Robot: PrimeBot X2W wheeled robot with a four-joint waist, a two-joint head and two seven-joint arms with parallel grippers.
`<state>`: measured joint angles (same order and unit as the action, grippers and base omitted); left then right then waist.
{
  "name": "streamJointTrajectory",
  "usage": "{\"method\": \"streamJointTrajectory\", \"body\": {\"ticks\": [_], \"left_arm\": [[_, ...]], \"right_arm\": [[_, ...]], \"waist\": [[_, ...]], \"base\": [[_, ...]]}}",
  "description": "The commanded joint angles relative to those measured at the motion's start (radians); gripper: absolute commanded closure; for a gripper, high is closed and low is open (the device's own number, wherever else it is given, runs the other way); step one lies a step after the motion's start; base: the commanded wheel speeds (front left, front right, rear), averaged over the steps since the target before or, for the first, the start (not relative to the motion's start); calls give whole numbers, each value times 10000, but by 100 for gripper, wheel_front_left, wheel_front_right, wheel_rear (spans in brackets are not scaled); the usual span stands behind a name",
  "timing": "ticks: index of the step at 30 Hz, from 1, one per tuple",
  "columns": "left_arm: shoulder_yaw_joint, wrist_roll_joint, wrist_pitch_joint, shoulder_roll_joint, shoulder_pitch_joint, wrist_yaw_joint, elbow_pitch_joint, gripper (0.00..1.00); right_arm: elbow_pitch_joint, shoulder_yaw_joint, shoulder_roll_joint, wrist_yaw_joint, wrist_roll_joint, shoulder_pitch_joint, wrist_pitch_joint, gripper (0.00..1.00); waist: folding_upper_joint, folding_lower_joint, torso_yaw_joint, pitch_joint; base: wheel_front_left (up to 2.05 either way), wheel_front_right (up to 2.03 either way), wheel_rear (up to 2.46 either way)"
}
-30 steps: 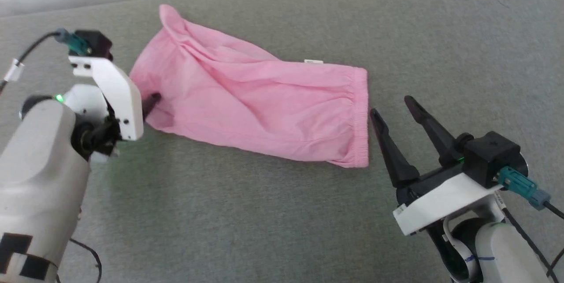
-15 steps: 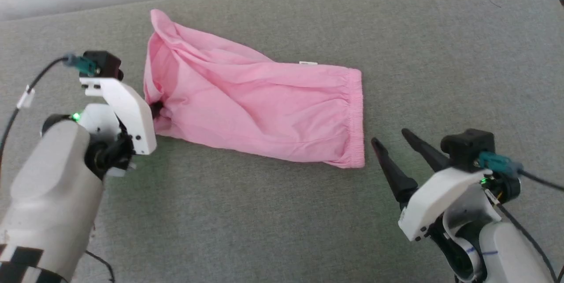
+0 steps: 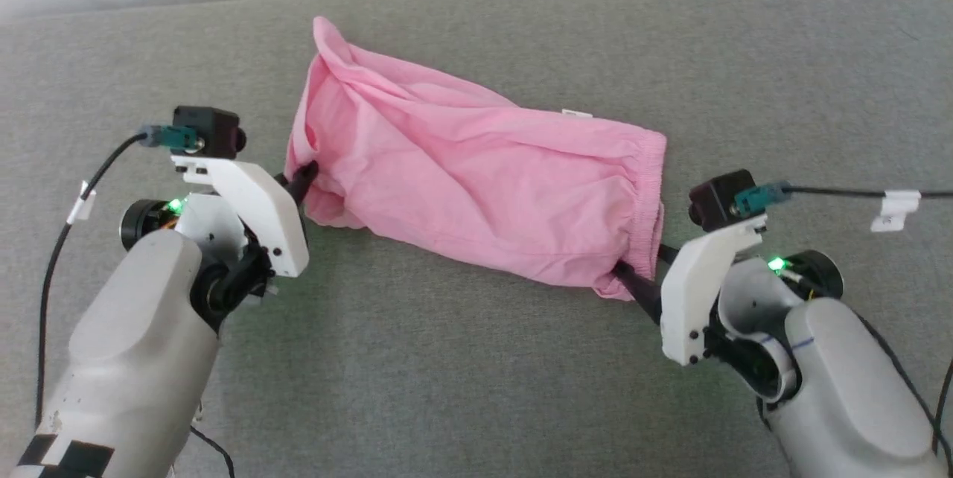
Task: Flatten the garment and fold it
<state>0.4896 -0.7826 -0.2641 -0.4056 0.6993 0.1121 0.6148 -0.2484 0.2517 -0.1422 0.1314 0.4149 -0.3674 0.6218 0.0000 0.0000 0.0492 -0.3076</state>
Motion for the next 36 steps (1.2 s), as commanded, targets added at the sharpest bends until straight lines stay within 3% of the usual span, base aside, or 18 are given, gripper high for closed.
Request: {"method": "streamJointTrajectory", "body": {"ticks": [1, 3, 5, 10, 13, 19, 24, 28, 29, 30, 31, 32, 36], "left_arm": [[11, 97, 107, 18, -193, -56, -101, 100], [30, 97, 189, 14, -293, -54, -233, 100], [34, 91, 302, 9, -416, -57, -381, 100], [10, 200, 875, -58, -889, -188, -1043, 100], [-46, 335, 1300, -233, -1513, -478, -1735, 100], [-192, 459, 1770, -722, -3683, -1526, -3727, 100], [-278, 141, 1664, -900, -5860, -2512, -5194, 100], [-138, -158, 1723, -684, -6999, -2781, -5711, 100], [-70, -236, 1760, -564, -7152, -2761, -5714, 100], [-16, -270, 1831, -455, -7239, -2740, -5671, 100], [11, -317, 1924, -320, -7289, -2727, -5581, 62], [47, -333, 2018, -213, -7308, -2694, -5476, 0], [-58, -66, 2805, -23, -7225, -2719, -5243, 0]], "right_arm": [[-441, 250, -3, -7, 155, 18, 338, 0], [-784, 528, -18, -7, 425, -33, 689, 65], [-999, 764, -90, -7, 661, -43, 1009, 100], [-625, 748, -437, -7, 963, -95, 591, 100], [-22, 440, -697, -7, 972, 81, 77, 100], [1193, -492, -1052, -7, 949, 1372, -76, 100], [1711, -1168, -990, -7, 912, 2734, 330, 100], [1820, -1596, -767, -7, 833, 3549, 423, 100], [1845, -1656, -683, -7, 812, 3710, 416, 78], [1885, -1694, -611, -7, 778, 3840, 378, 42], [1939, -1722, -568, -7, 700, 3959, 301, 0], [2003, -1721, -512, -7, 655, 4079, 239, 0], [2595, -1753, -336, -7, 478, 4487, -310, 0]], "waist": [[0, 0, -164, 2], [0, 0, -227, 40], [0, 0, -271, 111], [0, 0, -395, 419], [0, 0, -471, 711], [0, 0, -670, 1407], [0, 0, -827, 1741], [0, 0, -968, 1887], [0, 0, -983, 1895], [0, 0, -995, 1904], [0, 0, -1015, 1919], [0, 0, -1021, 1934], [0, 0, -1016, 2072]], "base": [[0, 0, 0], [0, 0, 0], [0, 0, 0], [0, 0, 0], [0, 0, 0], [0, 0, 0], [0, 0, 0], [0, 0, 0], [0, 0, 0], [0, 0, 0], [0, 0, 0], [0, 0, 0], [0, 0, 0]]}}
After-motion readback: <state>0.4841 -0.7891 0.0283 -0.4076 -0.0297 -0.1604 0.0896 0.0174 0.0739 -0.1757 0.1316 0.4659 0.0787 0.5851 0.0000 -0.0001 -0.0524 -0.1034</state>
